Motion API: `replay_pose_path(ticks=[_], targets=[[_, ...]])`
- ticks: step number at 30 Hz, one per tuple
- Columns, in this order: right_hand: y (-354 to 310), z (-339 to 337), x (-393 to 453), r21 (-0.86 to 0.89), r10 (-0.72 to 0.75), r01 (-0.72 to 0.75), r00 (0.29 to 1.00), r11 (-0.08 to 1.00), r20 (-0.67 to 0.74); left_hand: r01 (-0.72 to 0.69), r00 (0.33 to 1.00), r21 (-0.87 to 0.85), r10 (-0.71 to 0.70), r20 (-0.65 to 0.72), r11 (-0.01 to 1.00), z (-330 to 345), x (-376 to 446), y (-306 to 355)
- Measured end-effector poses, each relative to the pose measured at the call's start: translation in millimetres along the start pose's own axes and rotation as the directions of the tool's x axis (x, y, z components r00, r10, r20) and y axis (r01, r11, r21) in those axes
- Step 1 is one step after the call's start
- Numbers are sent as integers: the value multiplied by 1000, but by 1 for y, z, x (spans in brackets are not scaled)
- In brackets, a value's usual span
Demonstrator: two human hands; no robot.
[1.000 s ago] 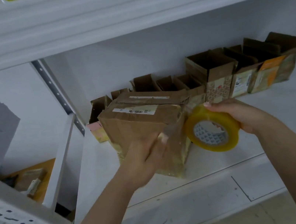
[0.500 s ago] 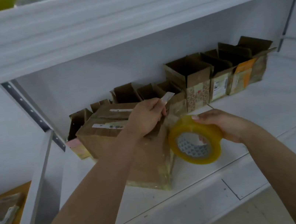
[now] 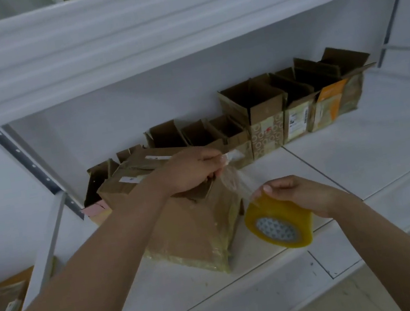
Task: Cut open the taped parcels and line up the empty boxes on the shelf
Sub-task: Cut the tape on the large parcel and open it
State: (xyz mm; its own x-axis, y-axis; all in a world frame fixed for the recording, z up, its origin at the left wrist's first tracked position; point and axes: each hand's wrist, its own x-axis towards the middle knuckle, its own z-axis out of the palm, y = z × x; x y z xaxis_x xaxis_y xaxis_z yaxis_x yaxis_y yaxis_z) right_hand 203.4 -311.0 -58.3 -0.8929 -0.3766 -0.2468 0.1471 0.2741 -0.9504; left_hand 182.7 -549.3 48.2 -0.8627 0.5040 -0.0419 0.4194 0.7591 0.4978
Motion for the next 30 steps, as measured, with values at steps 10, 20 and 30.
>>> replay_pose_path(ticks=[10,20,30], targets=[[-5,16,-7,-51,-15,6,984,999,-177,122,942,754,-315,118,646,19,19,55],[-9,37,-16,26,39,-33,961,999,-272,60,966,568,-192,176,821,8,4,53],[6,51,-8,195,171,-124,952,973,-252,330,915,235,-248,-319,915,30,7,31]])
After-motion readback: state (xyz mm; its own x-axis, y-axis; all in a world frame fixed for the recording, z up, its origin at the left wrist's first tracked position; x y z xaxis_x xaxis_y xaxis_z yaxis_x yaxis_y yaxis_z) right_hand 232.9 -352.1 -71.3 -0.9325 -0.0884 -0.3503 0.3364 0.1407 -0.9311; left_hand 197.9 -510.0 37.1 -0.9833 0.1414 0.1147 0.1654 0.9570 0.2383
